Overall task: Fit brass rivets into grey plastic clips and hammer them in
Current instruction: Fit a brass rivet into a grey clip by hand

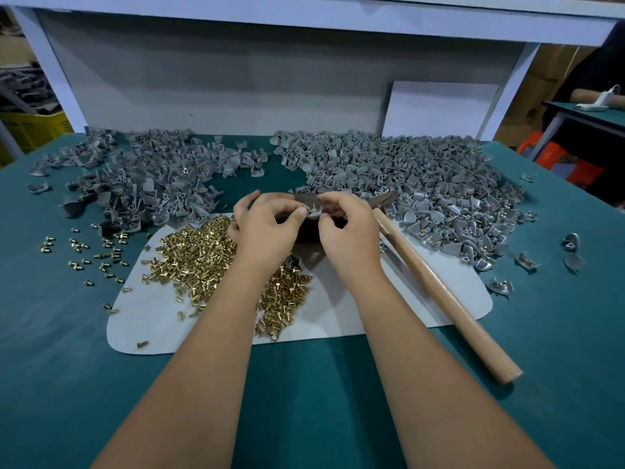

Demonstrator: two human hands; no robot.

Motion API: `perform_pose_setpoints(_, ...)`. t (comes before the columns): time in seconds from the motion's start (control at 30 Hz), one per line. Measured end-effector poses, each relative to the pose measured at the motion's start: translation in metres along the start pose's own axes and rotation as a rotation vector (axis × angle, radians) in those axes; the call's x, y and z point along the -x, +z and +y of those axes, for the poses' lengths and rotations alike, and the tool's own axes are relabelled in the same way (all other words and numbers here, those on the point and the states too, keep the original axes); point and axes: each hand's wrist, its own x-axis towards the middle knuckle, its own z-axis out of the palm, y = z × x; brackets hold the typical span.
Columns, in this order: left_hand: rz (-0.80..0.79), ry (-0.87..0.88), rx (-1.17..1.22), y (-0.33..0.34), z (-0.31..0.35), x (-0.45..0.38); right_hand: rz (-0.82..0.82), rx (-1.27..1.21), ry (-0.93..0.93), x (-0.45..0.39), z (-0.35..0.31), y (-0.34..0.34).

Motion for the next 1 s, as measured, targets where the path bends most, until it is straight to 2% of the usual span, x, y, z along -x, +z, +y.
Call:
perform_pose_setpoints(0.37, 0.034, -0.006, -0.021, -0.003, 0.004, 0.004, -0.033, 0.016, 0.015, 0.002, 0.001, -0.001)
perform_pose_setpoints(0.53, 0.064, -0.013, -0.01, -0.004, 0.006, 0.004, -0.139, -0.009, 0.184, -0.016, -0.01, -0.009)
perform_pose_setpoints(0.6, 0.068, -0.015, 0.008, -0.004, 0.006, 0.003, -0.041, 0.046, 0.214, -0.039, -0.018, -0.019)
perform_pose_setpoints(0.67, 0.066, -0.016, 0.005, -0.003, 0.007, 0.003, 0.165, 0.051, 0.287, -0.064, -0.024, -0.03)
perform_pose_setpoints(0.73, 0.061, -0.015, -0.004, -0.003, 0.007, 0.002, 0.267, 0.224, 0.381, -0.078, -0.021, -0.036)
perform_pose_setpoints(0.83, 0.058, -0.014, -0.016, -0.003, 0.007, 0.003, 0.237, 0.472, 0.376, -0.063, -0.012, -0.026)
perform_pose_setpoints(1.0, 0.066, -0.019, -0.032, -0.001, 0.005, 0.001, 0.217, 0.523, 0.2, -0.012, -0.002, 0.006)
